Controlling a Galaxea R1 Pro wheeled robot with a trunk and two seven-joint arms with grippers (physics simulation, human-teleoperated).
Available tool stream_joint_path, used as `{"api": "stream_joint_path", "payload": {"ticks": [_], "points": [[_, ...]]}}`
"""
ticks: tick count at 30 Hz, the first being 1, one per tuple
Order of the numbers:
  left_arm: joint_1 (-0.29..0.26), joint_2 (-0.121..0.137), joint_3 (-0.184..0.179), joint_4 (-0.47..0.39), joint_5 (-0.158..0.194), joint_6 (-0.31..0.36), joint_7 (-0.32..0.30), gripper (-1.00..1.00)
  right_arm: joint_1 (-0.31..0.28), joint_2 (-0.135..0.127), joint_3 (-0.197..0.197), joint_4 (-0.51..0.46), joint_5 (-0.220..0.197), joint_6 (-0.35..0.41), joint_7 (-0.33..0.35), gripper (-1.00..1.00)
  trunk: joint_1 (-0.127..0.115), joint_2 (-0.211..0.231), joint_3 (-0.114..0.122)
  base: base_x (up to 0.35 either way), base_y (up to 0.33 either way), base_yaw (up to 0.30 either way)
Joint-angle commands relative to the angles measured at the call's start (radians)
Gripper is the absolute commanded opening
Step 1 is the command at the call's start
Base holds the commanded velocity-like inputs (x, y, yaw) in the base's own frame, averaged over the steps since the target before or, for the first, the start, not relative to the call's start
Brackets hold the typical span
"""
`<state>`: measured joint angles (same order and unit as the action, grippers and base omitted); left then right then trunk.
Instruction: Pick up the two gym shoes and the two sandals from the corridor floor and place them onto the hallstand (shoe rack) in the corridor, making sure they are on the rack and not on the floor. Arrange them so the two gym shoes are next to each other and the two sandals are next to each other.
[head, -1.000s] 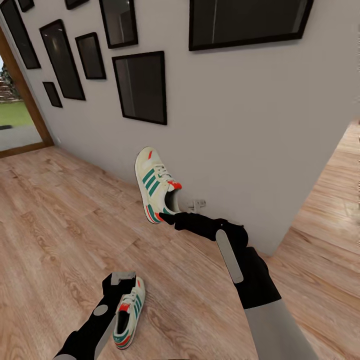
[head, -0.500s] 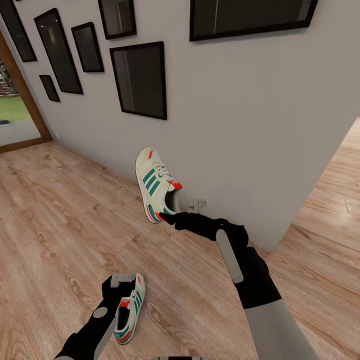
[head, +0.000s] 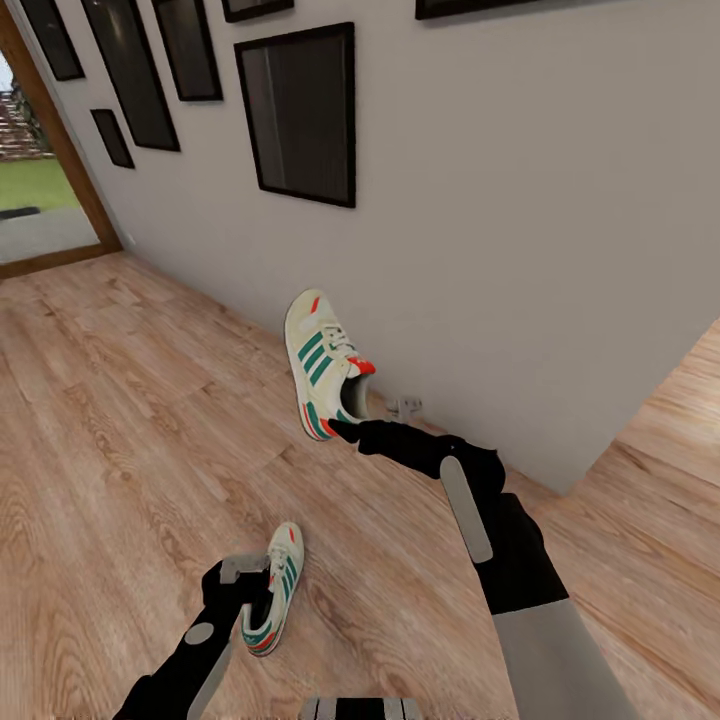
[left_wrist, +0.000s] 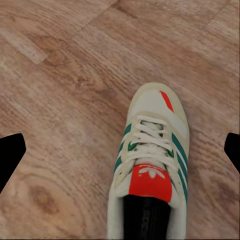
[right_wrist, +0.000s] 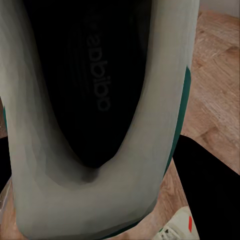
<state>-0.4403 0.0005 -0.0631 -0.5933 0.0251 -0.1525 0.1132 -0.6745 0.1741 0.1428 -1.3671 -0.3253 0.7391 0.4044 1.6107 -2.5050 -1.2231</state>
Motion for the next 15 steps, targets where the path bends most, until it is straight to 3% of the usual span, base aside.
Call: {"api": "stream_joint_path", "payload": {"ticks": [1, 8, 15], "points": [[-0.001, 0.0, -0.006, 0.001, 0.002, -0.003, 0.008, 1.0, 0.0, 0.0, -0.002, -0.001, -0.006, 0.006, 0.0, -1.0, 0.0, -0.001, -0.006, 0.0, 0.0, 0.128], [0.0, 0.0, -0.006, 0.002, 0.001, -0.001, 0.008, 1.0, 0.0, 0.0, -0.006, -0.001, -0.006, 0.006, 0.001, -1.0, 0.003, -0.002, -0.044, 0.0, 0.0, 0.061], [0.0, -0.002, -0.007, 0.001, 0.001, -0.001, 0.009, 1.0, 0.0, 0.0, -0.01, 0.0, -0.009, 0.006, 0.001, -1.0, 0.004, -0.003, -0.059, 0.0, 0.0, -0.143]]}}
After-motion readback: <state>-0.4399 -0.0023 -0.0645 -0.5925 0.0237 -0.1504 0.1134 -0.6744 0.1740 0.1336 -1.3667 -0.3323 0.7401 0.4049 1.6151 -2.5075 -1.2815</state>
